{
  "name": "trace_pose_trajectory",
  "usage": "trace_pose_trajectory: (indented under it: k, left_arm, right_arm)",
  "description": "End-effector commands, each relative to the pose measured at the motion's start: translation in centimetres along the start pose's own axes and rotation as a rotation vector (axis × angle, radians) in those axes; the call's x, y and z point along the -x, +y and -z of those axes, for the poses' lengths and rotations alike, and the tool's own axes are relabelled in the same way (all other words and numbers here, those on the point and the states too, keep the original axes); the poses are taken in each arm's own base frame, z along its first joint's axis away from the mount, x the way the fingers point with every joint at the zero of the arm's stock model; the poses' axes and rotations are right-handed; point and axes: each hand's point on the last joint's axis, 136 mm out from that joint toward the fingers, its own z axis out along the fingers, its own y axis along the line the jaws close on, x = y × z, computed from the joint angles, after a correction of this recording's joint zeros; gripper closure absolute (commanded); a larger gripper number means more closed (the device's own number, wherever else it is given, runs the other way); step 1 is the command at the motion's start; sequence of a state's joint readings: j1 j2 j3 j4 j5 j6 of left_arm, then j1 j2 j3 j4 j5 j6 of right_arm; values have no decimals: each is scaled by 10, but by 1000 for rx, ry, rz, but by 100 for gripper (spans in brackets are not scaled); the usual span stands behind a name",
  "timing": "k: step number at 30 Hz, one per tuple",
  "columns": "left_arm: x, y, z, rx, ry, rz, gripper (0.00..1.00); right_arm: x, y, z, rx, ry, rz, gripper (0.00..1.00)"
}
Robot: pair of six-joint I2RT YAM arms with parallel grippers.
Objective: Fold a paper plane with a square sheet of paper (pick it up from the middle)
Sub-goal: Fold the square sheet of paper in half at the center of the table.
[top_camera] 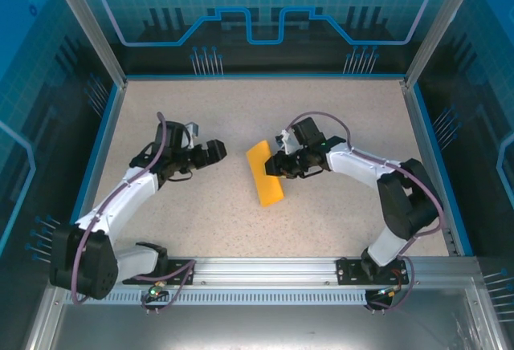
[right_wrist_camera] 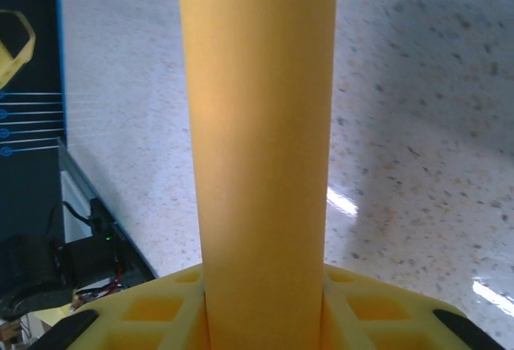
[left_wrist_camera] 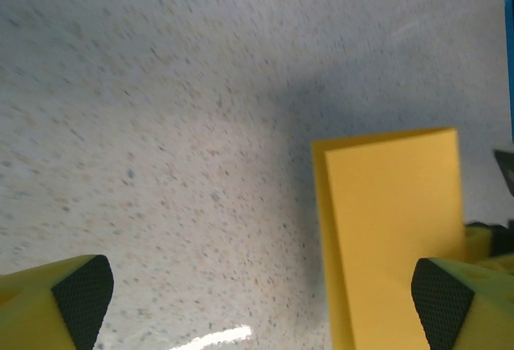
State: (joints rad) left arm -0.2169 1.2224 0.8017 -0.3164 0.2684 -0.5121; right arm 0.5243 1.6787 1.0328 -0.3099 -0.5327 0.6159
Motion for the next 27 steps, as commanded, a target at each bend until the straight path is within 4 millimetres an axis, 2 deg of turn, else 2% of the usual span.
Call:
trace_pose_trajectory:
  k: [1, 4, 8, 14, 27]
  left_arm:
    - [-16, -15, -15, -60, 52, 31, 1]
    - [-28, -23, -26, -80, 78, 38, 1]
    - [-39, -31, -37, -91, 98, 41, 1]
    - [-49, -42, -49, -118, 115, 54, 1]
    - [-66, -62, -75, -155, 180, 83, 11]
  right_arm:
    - [-7, -33, -14, -76, 25, -71, 65]
    - [-8, -53, -16, -171, 19, -76, 60]
    - [-8, -71, -11, -273, -2, -57, 49]
    - [-10, -84, 0, -367, -19, -20, 38]
    - [-8, -101, 2, -443, -34, -42, 45]
